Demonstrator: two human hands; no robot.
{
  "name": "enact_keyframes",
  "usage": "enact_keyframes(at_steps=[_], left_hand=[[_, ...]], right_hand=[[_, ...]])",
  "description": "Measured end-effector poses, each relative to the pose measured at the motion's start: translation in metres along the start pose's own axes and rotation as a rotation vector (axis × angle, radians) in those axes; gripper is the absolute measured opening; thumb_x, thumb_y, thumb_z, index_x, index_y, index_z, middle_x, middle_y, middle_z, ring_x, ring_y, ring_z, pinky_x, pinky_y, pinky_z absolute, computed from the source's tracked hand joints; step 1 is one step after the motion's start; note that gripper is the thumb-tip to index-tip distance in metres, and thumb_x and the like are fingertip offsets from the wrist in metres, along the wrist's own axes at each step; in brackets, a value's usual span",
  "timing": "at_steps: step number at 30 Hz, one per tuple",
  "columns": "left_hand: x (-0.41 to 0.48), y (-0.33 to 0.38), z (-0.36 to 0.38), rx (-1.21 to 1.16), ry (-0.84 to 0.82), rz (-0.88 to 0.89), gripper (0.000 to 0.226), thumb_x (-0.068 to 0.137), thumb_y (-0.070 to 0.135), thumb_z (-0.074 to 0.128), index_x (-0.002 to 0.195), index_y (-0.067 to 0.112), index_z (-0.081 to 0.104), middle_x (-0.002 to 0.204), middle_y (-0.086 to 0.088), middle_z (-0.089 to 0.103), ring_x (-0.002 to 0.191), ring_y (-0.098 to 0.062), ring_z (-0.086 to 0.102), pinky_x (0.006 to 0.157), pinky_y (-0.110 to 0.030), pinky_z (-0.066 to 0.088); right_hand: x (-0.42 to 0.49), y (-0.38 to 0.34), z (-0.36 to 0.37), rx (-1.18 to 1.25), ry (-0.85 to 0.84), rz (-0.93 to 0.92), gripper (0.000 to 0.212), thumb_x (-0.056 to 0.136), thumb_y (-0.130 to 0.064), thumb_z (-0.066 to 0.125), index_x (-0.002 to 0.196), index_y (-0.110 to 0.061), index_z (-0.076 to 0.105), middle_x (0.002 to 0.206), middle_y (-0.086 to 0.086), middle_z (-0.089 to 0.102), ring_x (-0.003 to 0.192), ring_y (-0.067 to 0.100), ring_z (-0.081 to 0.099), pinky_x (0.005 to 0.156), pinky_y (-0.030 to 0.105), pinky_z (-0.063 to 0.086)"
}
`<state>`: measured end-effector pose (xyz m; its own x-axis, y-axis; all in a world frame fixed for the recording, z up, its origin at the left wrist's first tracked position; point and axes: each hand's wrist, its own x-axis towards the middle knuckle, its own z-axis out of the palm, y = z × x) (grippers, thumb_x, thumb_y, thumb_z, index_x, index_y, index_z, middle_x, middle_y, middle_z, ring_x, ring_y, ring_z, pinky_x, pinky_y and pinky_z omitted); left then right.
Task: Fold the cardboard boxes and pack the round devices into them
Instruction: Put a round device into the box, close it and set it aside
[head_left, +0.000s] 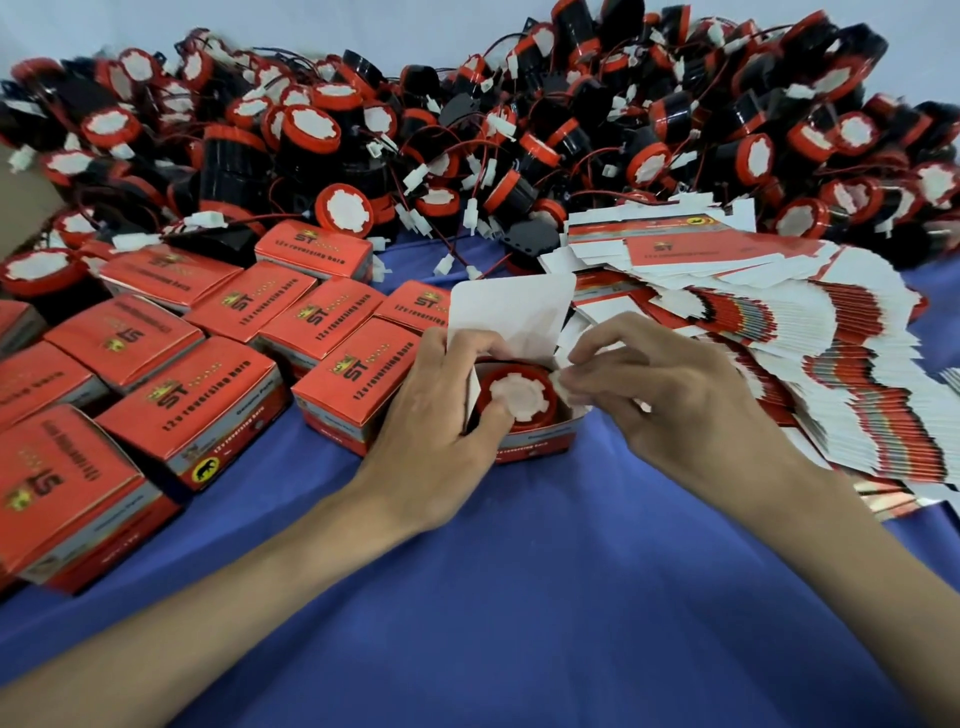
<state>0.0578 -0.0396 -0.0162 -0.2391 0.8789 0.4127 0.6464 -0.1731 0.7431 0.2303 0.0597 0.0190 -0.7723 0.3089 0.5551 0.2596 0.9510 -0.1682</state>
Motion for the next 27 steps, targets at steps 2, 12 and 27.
enact_keyframes(at_steps=[2,12,27], left_hand=[[-0.001,0.000,0.000,0.010,0.020,0.013,0.030,0.083,0.022,0.048,0.106,0.038,0.037,0.112,0.001,0.045,0.105,-0.005,0.044,0.093,-0.015,0.035],[-0.003,-0.004,0.000,0.053,0.075,0.037,0.042,0.083,0.015,0.047,0.123,0.019,0.035,0.118,0.005,0.041,0.106,0.010,0.038,0.092,-0.001,0.026],[-0.003,-0.013,-0.003,-0.163,-0.104,0.040,0.046,0.097,0.054,0.020,0.139,0.052,0.037,0.135,0.038,0.030,0.143,-0.003,0.019,0.117,-0.030,0.017]], right_hand=[[0.000,-0.002,0.002,0.003,-0.002,-0.013,0.007,0.081,0.003,0.073,0.083,-0.002,0.076,0.097,0.012,0.064,0.079,0.016,0.067,0.068,0.035,0.054],[-0.002,-0.013,-0.002,-0.184,-0.110,0.135,0.030,0.086,-0.039,0.055,0.082,-0.021,0.079,0.127,0.007,0.053,0.115,0.026,0.032,0.086,0.034,0.023],[-0.015,-0.013,0.026,0.507,0.219,0.223,0.032,0.080,-0.001,0.069,0.108,-0.015,0.062,0.102,-0.003,0.070,0.099,0.003,0.066,0.087,0.019,0.050]])
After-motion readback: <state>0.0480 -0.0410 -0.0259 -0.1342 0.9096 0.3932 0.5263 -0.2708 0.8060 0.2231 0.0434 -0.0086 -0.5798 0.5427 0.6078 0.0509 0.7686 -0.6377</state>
